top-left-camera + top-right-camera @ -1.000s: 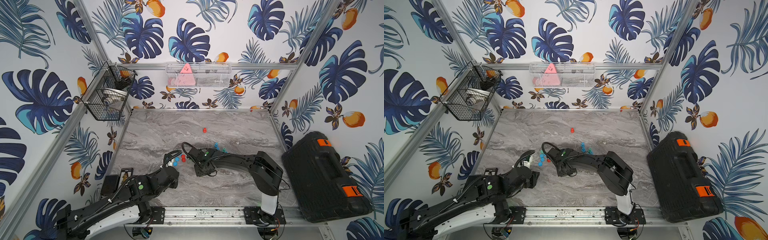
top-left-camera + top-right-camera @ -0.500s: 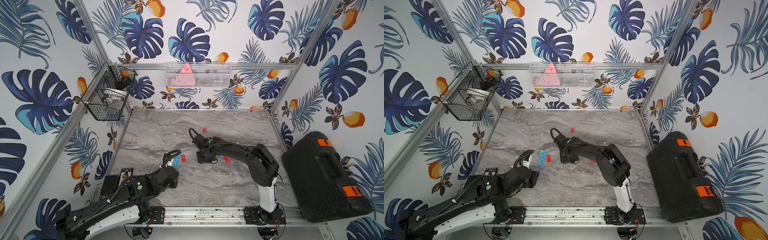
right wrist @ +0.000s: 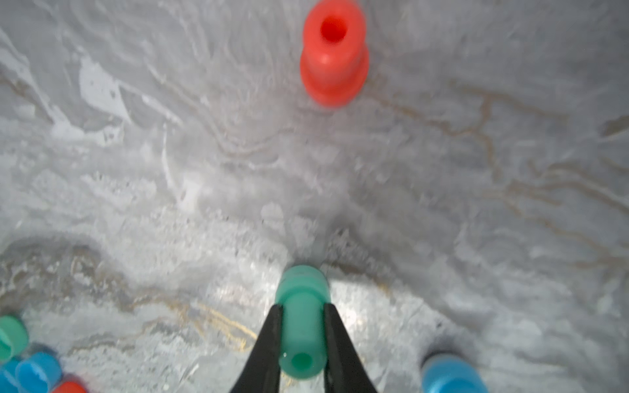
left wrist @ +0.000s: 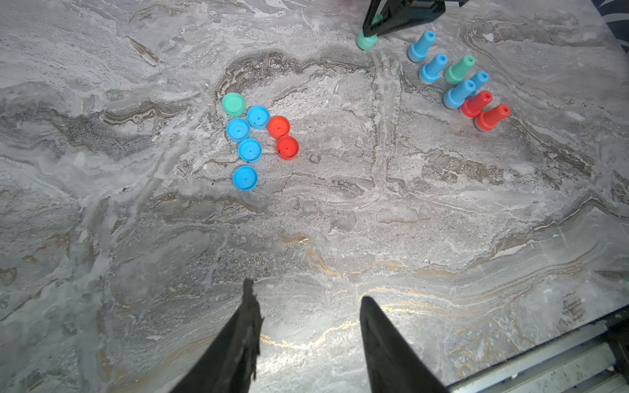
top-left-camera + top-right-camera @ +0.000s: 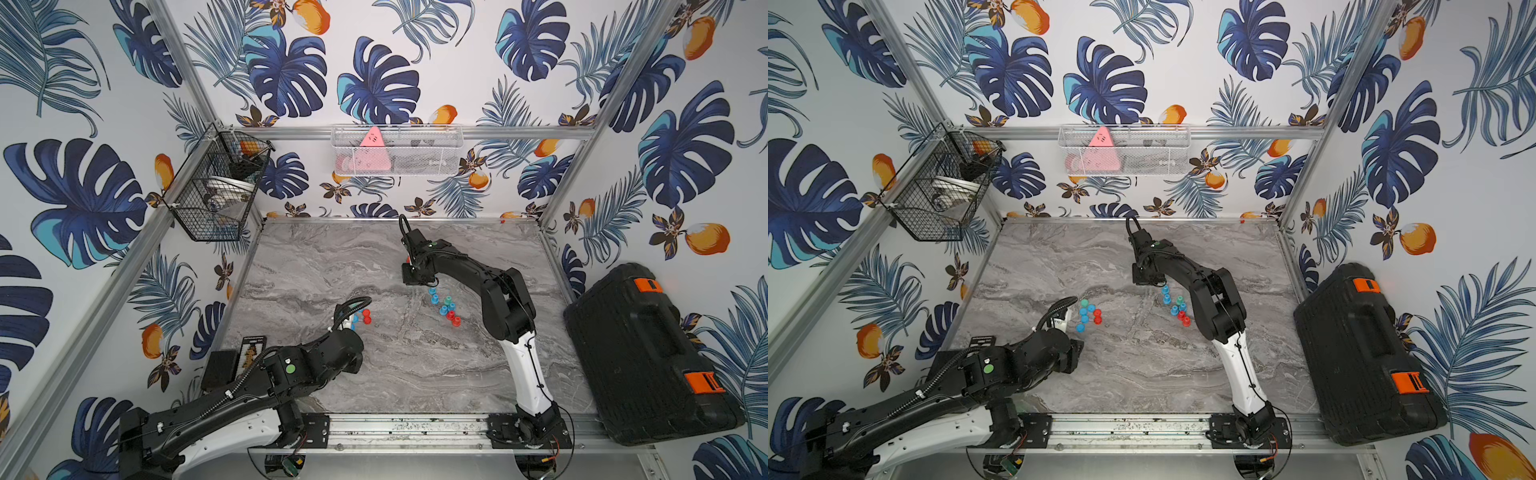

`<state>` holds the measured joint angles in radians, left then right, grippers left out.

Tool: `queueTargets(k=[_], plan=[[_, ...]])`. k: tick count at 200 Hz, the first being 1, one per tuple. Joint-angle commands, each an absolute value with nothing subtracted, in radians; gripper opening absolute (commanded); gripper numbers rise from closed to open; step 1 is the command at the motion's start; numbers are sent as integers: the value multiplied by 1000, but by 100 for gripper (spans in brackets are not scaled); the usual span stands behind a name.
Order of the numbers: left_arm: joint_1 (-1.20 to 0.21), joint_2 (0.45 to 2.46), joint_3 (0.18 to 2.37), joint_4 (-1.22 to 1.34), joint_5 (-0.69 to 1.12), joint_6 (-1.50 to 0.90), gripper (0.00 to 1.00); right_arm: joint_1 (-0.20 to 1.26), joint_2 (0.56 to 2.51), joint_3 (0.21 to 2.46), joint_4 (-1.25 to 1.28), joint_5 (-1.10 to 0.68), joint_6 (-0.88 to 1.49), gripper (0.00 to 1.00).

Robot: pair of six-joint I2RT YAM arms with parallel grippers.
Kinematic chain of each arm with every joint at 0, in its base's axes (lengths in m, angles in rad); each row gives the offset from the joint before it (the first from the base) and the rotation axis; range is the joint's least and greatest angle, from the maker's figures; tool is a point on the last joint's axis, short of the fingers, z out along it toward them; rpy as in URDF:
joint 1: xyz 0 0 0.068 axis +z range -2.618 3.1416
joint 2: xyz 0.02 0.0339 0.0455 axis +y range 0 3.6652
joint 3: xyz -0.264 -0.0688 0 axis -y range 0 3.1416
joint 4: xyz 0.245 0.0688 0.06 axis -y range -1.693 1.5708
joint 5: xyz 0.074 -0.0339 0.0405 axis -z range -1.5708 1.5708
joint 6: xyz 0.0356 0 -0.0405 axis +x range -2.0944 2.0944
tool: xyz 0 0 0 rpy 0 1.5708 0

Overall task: Close the stamp cap
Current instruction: Move the stamp at the center of the board.

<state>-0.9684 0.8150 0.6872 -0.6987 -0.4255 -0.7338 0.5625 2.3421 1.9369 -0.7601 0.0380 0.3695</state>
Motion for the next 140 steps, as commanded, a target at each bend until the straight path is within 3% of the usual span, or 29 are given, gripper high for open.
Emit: queueTargets(k=[1, 140], plan=[[-968, 835, 687, -647, -442, -712, 52, 545, 2423, 2001, -956, 59, 329, 16], [-837, 897, 671, -548, -327, -625, 52, 461, 2534, 2223, -1068, 95, 293, 17]])
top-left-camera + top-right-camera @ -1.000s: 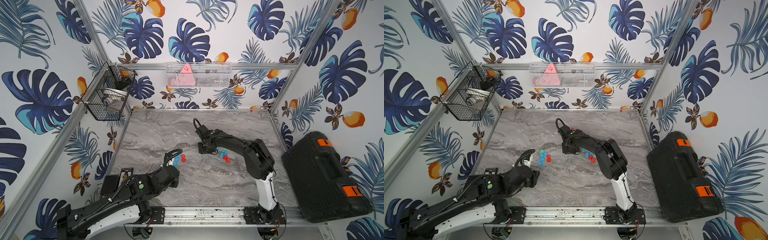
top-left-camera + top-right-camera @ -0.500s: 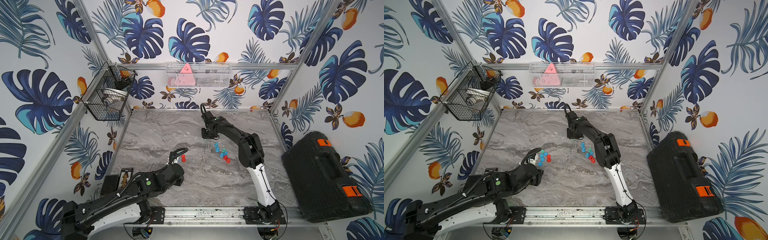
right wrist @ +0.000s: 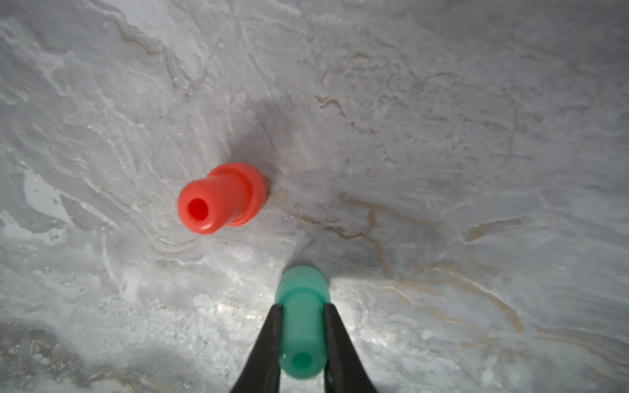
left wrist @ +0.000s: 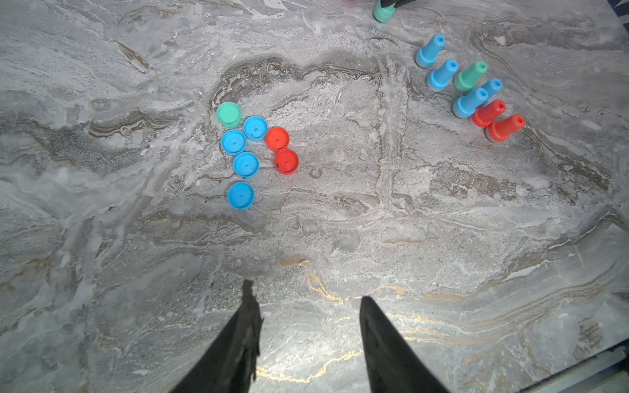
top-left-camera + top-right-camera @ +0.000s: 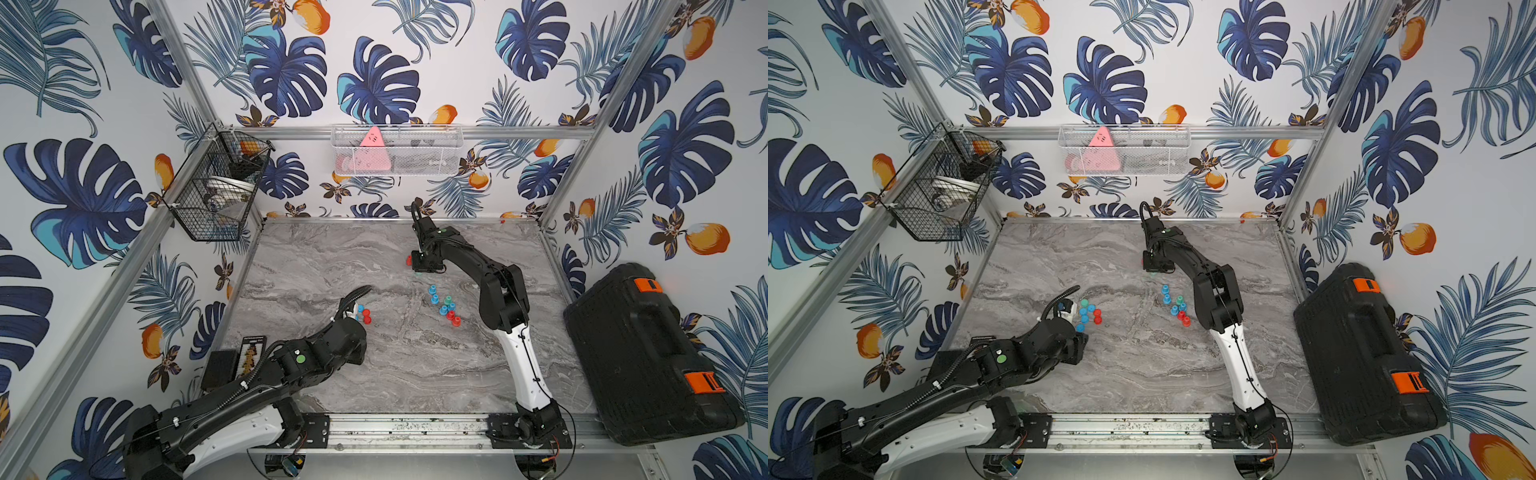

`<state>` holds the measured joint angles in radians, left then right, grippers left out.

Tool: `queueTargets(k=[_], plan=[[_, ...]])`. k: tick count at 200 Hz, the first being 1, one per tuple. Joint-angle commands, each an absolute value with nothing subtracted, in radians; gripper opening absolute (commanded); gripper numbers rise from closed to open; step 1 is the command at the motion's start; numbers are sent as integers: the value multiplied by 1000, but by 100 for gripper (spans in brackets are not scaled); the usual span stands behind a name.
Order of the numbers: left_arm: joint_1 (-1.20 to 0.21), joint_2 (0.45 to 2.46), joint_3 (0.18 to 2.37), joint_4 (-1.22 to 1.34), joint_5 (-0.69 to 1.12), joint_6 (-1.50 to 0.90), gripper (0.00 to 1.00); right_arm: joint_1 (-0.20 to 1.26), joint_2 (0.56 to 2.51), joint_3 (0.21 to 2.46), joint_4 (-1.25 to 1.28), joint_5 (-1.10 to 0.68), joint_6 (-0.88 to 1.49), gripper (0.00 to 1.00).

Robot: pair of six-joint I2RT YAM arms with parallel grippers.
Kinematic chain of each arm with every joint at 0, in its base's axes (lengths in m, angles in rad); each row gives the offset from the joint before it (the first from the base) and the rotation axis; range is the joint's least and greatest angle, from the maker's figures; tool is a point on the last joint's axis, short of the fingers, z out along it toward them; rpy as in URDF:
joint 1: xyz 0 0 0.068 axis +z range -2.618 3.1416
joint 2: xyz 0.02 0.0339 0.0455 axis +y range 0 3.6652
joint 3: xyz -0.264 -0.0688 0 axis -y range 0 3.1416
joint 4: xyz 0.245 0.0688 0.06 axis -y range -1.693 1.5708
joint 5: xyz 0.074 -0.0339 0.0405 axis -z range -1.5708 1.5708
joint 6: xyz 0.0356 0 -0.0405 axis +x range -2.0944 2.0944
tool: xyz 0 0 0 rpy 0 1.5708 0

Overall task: Close the stamp cap
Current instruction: Move the stamp at the center of the board.

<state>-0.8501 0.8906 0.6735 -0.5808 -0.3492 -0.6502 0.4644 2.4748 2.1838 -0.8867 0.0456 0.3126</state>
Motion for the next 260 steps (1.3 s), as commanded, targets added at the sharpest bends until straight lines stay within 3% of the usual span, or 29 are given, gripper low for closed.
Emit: queueTargets(k=[1, 86, 149, 260], plan=[[-836, 898, 671, -546, -326, -625, 52, 460, 2536, 2227, -1070, 95, 292, 17], [-776, 929, 671, -514, -267, -600, 52, 461, 2670, 2486, -1159, 139, 287, 18], [-752, 925, 678, -518, -246, -594, 52, 466, 2693, 2526, -1149, 144, 291, 21], [-749, 881, 718, -585, -252, -598, 52, 478, 2609, 2511, -1140, 143, 295, 47]])
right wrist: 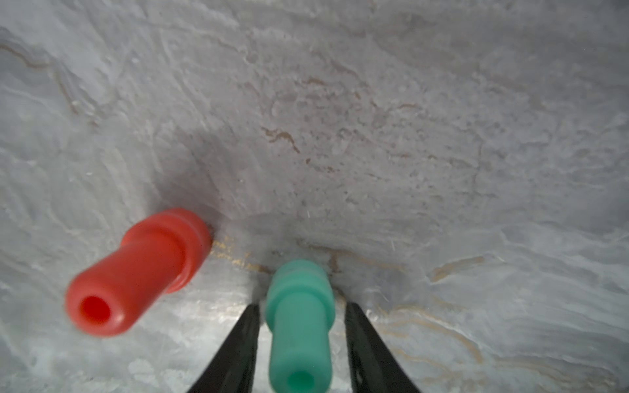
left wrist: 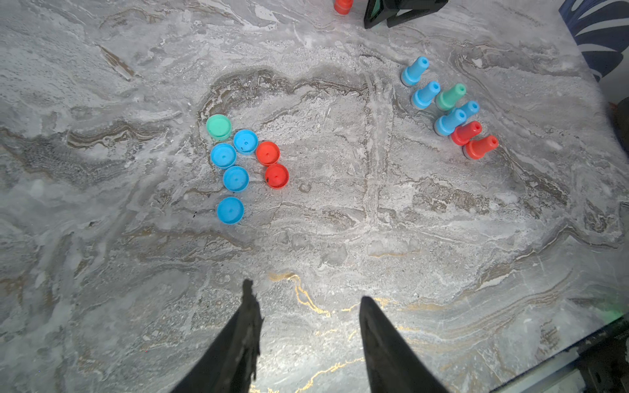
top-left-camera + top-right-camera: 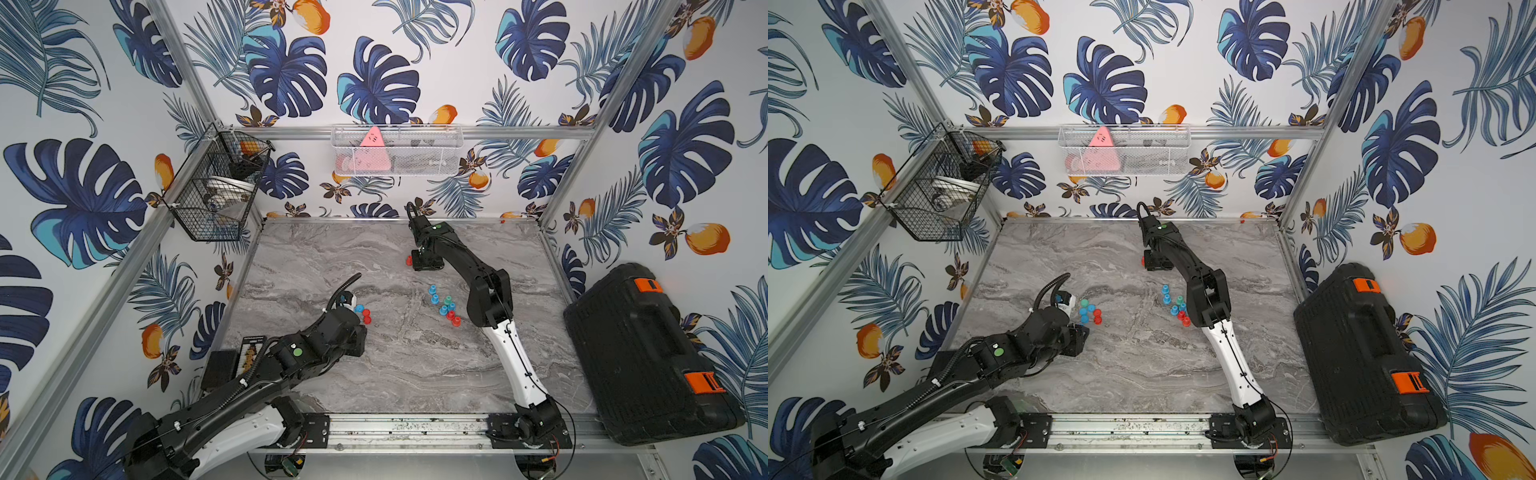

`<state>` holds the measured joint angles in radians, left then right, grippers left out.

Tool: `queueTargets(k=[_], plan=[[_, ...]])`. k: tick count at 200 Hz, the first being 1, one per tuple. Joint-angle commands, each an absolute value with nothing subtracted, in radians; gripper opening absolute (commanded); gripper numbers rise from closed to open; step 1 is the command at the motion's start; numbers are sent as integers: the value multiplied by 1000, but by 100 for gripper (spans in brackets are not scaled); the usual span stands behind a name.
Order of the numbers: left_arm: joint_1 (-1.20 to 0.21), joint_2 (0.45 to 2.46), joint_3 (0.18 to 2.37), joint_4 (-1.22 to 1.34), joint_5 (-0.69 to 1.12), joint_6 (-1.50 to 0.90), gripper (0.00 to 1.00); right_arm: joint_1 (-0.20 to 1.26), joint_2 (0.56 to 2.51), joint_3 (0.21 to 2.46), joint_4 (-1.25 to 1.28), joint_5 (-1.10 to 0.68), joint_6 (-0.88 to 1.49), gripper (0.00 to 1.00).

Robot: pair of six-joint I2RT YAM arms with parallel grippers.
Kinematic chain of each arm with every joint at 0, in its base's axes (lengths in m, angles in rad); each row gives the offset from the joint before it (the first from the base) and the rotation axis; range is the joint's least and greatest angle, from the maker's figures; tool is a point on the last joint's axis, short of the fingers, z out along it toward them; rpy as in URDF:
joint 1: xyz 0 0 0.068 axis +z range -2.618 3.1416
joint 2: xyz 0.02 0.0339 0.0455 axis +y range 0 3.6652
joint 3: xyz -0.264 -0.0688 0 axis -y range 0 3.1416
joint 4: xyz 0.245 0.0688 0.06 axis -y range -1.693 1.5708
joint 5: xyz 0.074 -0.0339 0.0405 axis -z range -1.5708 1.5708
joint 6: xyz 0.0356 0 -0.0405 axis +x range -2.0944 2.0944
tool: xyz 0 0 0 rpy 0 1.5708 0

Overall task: Close the stamp cap
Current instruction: Move the stamp at the center of the board, then move the cover to the center of the board.

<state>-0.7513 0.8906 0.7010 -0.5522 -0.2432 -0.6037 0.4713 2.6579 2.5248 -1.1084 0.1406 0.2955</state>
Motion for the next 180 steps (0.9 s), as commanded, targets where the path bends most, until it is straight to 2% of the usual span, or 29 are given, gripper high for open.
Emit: queueTargets(k=[1, 49, 82, 133, 180], plan=[[-749, 880, 719, -586, -253, -597, 52, 479, 2607, 2509, -1139, 143, 295, 47], [-749, 847, 749, -640, -270, -605, 52, 496, 2463, 2391, -1119, 123, 304, 50], [-749, 828, 744, -652, -258, -621, 52, 513, 2297, 2241, -1092, 128, 312, 51], [-747, 837, 700, -599, -215, -661, 52, 563, 1918, 1830, -998, 145, 341, 51], [-734, 931, 686, -516, -203, -664, 52, 614, 1576, 1452, -933, 164, 403, 51]])
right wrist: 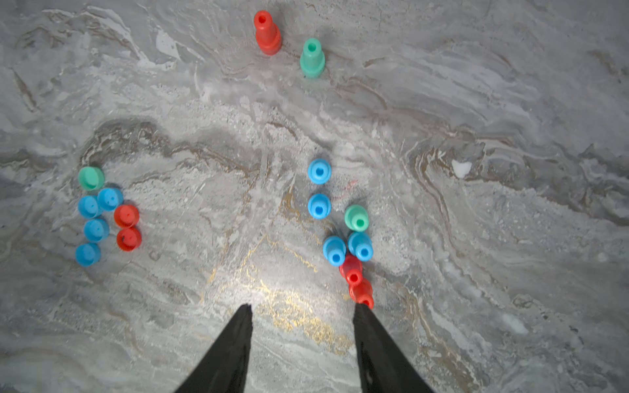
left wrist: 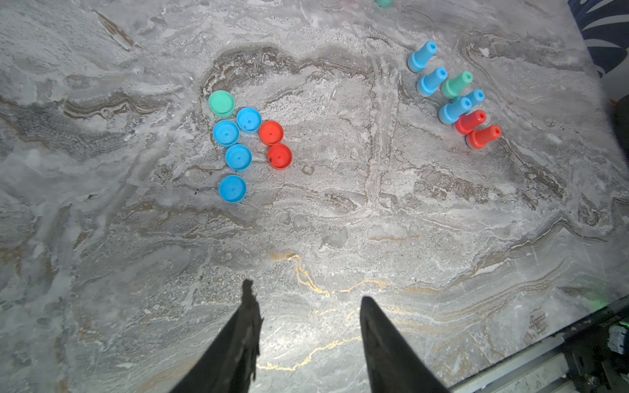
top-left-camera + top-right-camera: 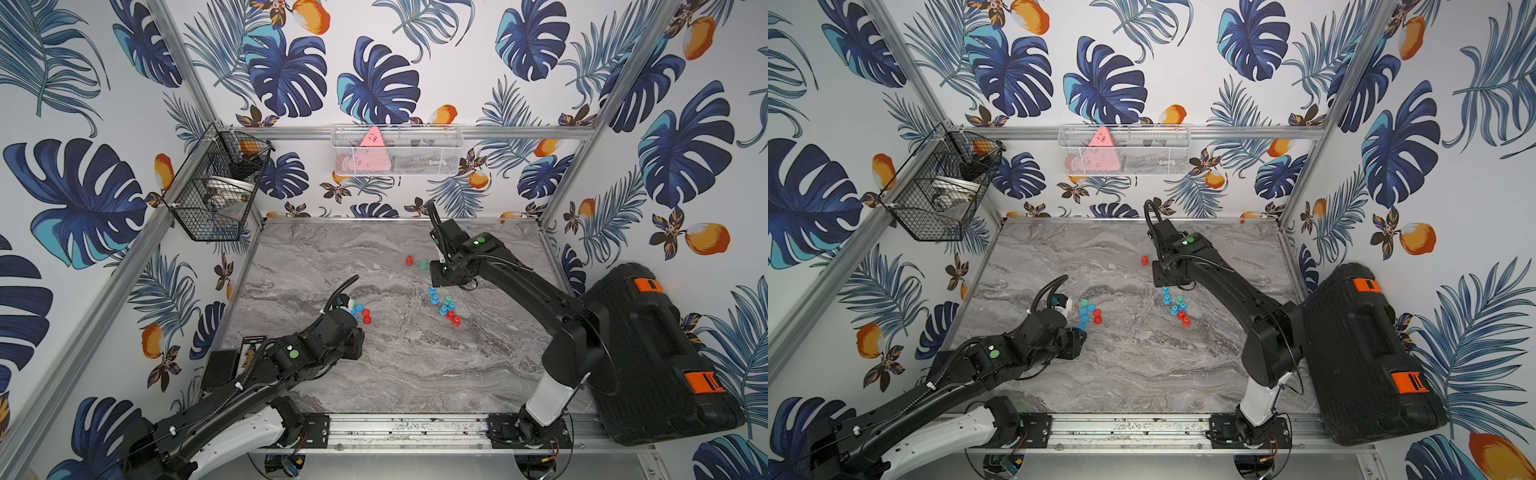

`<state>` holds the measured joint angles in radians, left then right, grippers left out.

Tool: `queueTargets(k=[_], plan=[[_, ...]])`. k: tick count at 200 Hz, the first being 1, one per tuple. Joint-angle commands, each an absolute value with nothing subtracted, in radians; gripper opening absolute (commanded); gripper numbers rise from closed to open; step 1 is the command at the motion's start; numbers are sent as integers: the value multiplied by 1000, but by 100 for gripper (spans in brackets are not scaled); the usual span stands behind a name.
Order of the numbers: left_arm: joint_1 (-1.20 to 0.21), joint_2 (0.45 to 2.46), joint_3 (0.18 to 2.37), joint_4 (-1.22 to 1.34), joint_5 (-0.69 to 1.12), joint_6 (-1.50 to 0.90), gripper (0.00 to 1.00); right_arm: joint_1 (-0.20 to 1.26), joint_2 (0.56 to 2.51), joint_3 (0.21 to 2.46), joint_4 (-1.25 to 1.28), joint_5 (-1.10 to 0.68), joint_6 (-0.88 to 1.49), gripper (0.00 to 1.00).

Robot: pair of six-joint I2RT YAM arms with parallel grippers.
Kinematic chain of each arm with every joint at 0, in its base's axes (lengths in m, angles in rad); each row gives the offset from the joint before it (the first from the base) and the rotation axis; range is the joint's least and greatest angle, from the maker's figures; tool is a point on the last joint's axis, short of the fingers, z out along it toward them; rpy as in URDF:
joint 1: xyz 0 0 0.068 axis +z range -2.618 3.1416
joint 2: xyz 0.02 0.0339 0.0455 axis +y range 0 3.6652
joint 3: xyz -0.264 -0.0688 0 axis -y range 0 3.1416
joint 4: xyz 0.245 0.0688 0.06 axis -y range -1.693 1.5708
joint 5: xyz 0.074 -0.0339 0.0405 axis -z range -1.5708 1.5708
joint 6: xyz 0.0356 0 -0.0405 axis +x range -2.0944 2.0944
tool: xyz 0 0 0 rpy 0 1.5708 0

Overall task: Close the stamp cap
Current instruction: Move the cover to the center of the board.

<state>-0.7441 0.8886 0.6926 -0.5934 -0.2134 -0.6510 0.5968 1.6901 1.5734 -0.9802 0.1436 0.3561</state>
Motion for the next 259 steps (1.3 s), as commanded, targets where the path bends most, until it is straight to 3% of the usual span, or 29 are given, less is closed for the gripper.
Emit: queueTargets(k=[1, 81, 259], plan=[[-733, 935, 686, -514, -203, -664, 52, 614, 1570, 1445, -932, 165, 405, 51], [-665, 1206, 708, -319, -143, -664, 51, 646, 1261, 1072, -893, 163, 521, 50], [-606, 1469, 819, -222, -106, -627, 51, 653, 1138, 873, -877, 153, 597, 48]])
